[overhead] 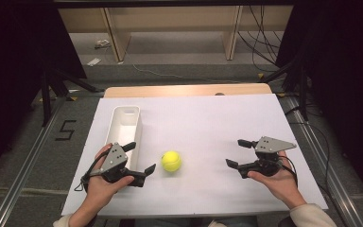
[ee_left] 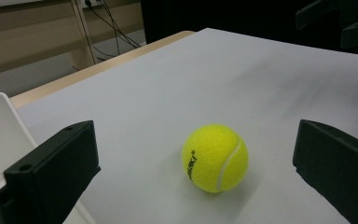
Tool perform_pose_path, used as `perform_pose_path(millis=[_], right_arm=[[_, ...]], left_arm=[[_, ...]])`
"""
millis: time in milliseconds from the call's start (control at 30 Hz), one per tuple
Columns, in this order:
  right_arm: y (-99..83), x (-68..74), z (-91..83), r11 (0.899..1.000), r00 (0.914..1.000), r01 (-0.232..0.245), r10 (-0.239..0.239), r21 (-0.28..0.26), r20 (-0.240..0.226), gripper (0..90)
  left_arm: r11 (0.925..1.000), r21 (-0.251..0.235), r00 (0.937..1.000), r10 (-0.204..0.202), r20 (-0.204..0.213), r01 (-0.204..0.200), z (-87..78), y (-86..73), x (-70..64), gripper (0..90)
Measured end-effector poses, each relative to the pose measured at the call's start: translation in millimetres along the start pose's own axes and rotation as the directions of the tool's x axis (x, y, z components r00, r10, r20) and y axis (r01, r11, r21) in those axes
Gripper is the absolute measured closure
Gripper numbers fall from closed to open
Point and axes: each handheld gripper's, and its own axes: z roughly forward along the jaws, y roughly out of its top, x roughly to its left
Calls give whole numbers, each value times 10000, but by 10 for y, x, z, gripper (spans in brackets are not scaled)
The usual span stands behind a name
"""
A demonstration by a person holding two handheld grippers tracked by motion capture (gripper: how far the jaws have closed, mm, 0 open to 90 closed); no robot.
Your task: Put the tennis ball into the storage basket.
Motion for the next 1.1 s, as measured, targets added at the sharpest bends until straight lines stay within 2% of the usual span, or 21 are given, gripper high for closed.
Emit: perform_pose_path(millis=[367, 833, 1100], right_arm=[[20, 50, 38, 9999, 9998, 101, -101, -22, -170, 154], [90, 169, 258, 9997, 9978, 254, -251, 42, -614, 154], [164, 232, 468, 9987, 9928, 510, -497, 90, -1091, 154]], left_arm=[[10000, 1, 10000, 55, 13, -55, -7, 4, -15, 0], [10000, 22, 10000, 84, -13, -84, -15, 8, -18, 0], [9999, 24, 9999, 98, 35, -98, -10, 9, -26, 0]])
